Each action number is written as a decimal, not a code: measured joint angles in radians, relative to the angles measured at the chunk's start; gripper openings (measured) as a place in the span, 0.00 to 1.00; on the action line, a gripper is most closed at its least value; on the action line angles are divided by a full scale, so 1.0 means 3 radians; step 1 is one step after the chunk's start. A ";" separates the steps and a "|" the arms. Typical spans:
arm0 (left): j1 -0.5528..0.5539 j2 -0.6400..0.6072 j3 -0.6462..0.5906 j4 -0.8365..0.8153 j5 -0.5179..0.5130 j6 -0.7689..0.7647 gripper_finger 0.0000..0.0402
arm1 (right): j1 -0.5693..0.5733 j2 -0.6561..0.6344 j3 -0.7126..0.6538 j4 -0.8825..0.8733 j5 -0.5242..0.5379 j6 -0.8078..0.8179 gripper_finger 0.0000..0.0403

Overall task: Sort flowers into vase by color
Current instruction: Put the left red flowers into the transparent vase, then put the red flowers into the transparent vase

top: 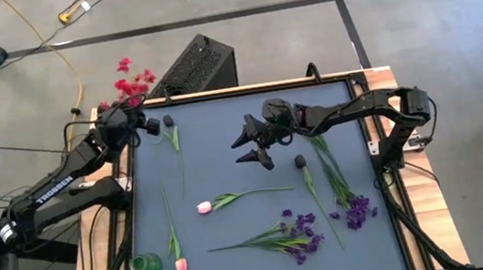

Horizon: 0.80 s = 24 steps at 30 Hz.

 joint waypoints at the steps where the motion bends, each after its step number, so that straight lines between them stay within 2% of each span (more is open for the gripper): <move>1: 0.0000 0.0000 0.0000 -0.0029 0.0001 0.0010 0.17 | 0.0000 0.0000 0.0000 0.0002 0.0000 0.0000 0.68; 7: 0.0000 0.0000 0.0008 -0.0313 0.0003 0.0014 0.31 | 0.0000 0.0000 0.0000 0.0003 0.0000 0.0000 0.68; 13: 0.0000 0.0001 0.0008 -0.0535 0.0095 0.0008 0.41 | 0.0000 0.0000 0.0000 0.0003 0.0000 0.0008 0.68; 17: 0.0000 0.0010 0.0091 -0.0834 0.0249 -0.0021 0.44 | 0.0000 0.0000 0.0000 0.0017 -0.0001 0.0063 0.68; 22: 0.0000 0.0075 0.0389 -0.1428 0.0294 -0.0213 0.46 | 0.0000 0.0000 0.0000 0.0013 -0.0001 0.0063 0.68; 24: -0.0004 0.0109 0.0517 -0.1622 0.0427 -0.0288 0.47 | 0.0000 0.0000 0.0000 0.0014 -0.0001 0.0067 0.68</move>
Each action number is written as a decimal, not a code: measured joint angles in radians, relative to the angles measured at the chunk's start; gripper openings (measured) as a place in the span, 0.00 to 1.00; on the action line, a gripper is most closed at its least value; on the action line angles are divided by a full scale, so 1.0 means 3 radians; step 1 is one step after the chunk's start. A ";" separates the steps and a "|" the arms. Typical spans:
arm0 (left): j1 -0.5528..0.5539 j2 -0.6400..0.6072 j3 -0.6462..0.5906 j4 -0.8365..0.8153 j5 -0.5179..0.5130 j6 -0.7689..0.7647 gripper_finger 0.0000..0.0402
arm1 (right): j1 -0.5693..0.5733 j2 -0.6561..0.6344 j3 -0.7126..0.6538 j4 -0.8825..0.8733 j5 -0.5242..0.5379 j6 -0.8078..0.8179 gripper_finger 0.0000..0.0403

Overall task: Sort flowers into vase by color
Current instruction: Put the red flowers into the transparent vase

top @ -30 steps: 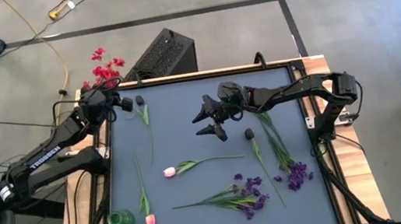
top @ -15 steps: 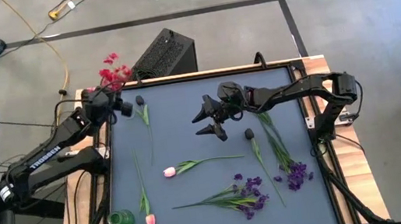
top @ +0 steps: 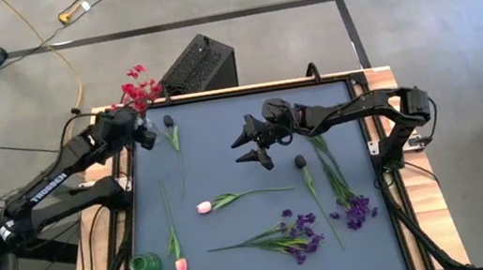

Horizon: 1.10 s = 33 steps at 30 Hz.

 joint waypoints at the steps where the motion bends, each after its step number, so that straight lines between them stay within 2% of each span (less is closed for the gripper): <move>1: 0.0000 0.0015 0.0058 -0.0098 0.0114 -0.0045 0.47 | 0.0000 0.0000 0.0000 0.0000 0.0000 0.0023 0.68; 3: 0.0000 0.0041 0.0162 -0.0245 0.0448 -0.0129 0.47 | 0.0000 0.0000 0.0000 -0.0002 0.0000 0.0096 0.68; 7: -0.0025 0.0075 0.0309 -0.0560 0.1339 -0.0166 0.47 | 0.0000 0.0000 0.0000 -0.0009 -0.0003 0.0316 0.68; 10: -0.0160 0.0073 0.0329 -0.0705 0.1641 -0.0199 0.47 | -0.0004 -0.0025 0.0000 -0.0101 -0.0119 0.0469 0.68; 13: -0.0385 0.0069 0.0329 -0.0878 0.1714 -0.0314 0.47 | -0.0003 -0.0063 0.0049 -0.0393 -0.0315 0.0486 0.68; 17: -0.0816 0.0069 0.0329 -0.1015 0.1757 -0.0517 0.47 | 0.0064 -0.0088 0.0195 -0.1000 -0.0347 0.0488 0.68; 21: -0.1320 0.0069 0.0329 -0.0844 0.1730 -0.0690 0.47 | 0.0199 -0.0086 0.0334 -0.1563 -0.0354 0.0547 0.68; 28: -0.1954 0.0072 0.0225 0.0198 0.1400 -0.0544 0.47 | 0.0548 -0.0086 0.0572 -0.2446 -0.0303 0.0564 0.68; 33: -0.2245 0.0138 0.0069 0.0858 0.1391 -0.0420 0.47 | 0.0762 -0.0085 0.0685 -0.2975 0.0024 0.0597 0.68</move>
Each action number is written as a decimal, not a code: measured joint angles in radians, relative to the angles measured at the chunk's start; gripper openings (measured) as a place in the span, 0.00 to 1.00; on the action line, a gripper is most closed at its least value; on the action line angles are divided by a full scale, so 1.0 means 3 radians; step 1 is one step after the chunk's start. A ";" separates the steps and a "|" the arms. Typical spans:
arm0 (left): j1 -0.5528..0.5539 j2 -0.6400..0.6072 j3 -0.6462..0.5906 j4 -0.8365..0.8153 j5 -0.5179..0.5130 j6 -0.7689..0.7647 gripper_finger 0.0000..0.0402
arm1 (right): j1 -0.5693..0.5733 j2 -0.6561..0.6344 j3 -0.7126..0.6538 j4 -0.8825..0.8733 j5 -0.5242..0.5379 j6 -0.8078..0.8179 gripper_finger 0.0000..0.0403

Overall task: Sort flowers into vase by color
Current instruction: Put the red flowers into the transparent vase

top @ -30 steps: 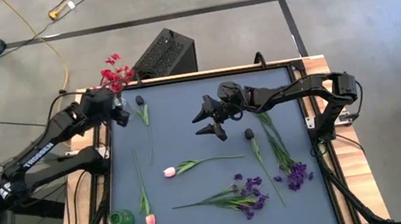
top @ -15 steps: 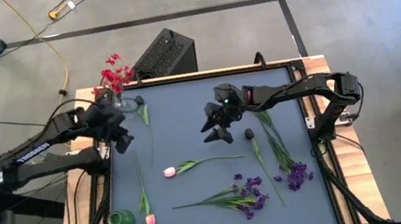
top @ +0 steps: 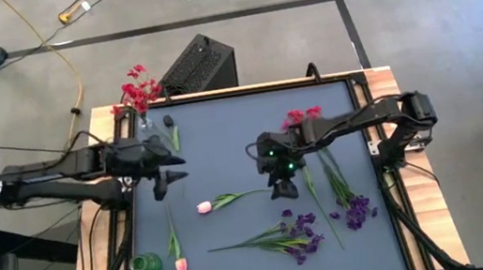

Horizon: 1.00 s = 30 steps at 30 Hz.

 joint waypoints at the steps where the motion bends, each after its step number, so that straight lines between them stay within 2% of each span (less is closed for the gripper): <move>1: -0.0062 0.0017 -0.0045 0.0137 0.0005 0.0026 0.47 | 0.0036 0.0000 0.0009 -0.0036 0.0063 0.0036 0.68; 7: -0.0413 0.0199 -0.0359 0.0841 0.0006 0.0163 0.47 | 0.0220 0.0001 0.0012 -0.0157 0.0282 0.0310 0.68; 12: -0.0607 0.0449 -0.0557 0.1313 -0.0004 0.0413 0.47 | 0.0363 0.0001 0.0012 -0.0388 0.0698 0.0388 0.68; 14: -0.0648 0.0575 -0.0597 0.1573 -0.0010 0.0574 0.47 | 0.0365 0.0001 0.0012 -0.0541 0.0837 0.0498 0.68; 18: -0.0673 0.0886 -0.0604 0.2007 -0.0012 0.0997 0.47 | 0.0293 -0.0010 0.0012 -0.0844 0.0898 0.0667 0.68; 22: -0.0663 0.1226 -0.0604 0.2390 -0.0021 0.1526 0.47 | 0.0277 -0.0013 0.0012 -0.1309 0.1229 0.0706 0.68; 26: -0.0621 0.1457 -0.0604 0.2510 -0.0080 0.1913 0.47 | 0.0154 -0.0045 -0.0061 -0.1541 0.1446 0.0755 0.68; 30: -0.0553 0.1533 -0.0605 0.2331 -0.0084 0.2068 0.47 | -0.0053 -0.0168 -0.0200 -0.1589 0.1463 0.0785 0.68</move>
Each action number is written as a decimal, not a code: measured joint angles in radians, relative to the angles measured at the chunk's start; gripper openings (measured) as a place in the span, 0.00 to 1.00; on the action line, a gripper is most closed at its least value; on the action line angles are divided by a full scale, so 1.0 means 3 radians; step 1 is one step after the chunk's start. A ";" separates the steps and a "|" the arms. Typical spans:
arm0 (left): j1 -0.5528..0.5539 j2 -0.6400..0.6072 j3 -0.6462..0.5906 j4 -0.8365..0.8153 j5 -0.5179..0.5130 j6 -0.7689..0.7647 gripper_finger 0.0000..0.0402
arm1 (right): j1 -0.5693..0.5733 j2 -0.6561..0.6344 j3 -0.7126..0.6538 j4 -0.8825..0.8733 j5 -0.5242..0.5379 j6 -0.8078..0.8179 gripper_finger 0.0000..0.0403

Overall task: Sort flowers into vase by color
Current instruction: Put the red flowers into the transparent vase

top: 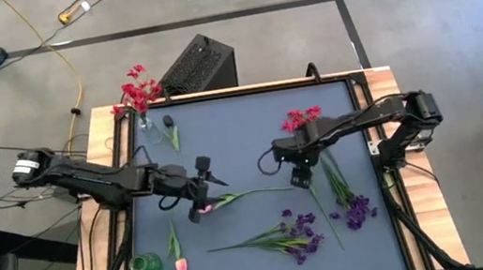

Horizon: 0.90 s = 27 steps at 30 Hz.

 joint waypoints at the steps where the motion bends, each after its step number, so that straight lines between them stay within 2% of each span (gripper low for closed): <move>1: 0.0021 -0.0002 0.0000 -0.0028 0.0003 -0.0005 0.47 | -0.0061 -0.0048 -0.0055 -0.0011 -0.0001 0.0041 0.68; 7: 0.0114 -0.0006 0.0001 -0.0125 0.0014 0.0085 0.47 | -0.0249 -0.0464 -0.0465 -0.0140 -0.0020 0.0511 0.68; 10: 0.0184 -0.0006 0.0001 -0.0107 0.0210 0.0135 0.47 | -0.0162 -0.0743 -0.0687 -0.0169 -0.0014 0.0827 0.68; 16: 0.0336 -0.0003 0.0002 -0.0029 0.0392 0.0203 0.47 | -0.0060 -0.1110 -0.1059 -0.0066 0.0328 0.1430 0.68; 23: 0.0537 0.0199 0.0004 0.0334 0.0388 0.0137 0.47 | -0.0113 -0.1145 -0.1364 0.0000 0.0335 0.1399 0.68; 27: 0.0619 0.0210 0.0004 0.0321 0.0342 -0.0290 0.47 | -0.0125 -0.1145 -0.1420 0.0008 0.0447 0.1321 0.68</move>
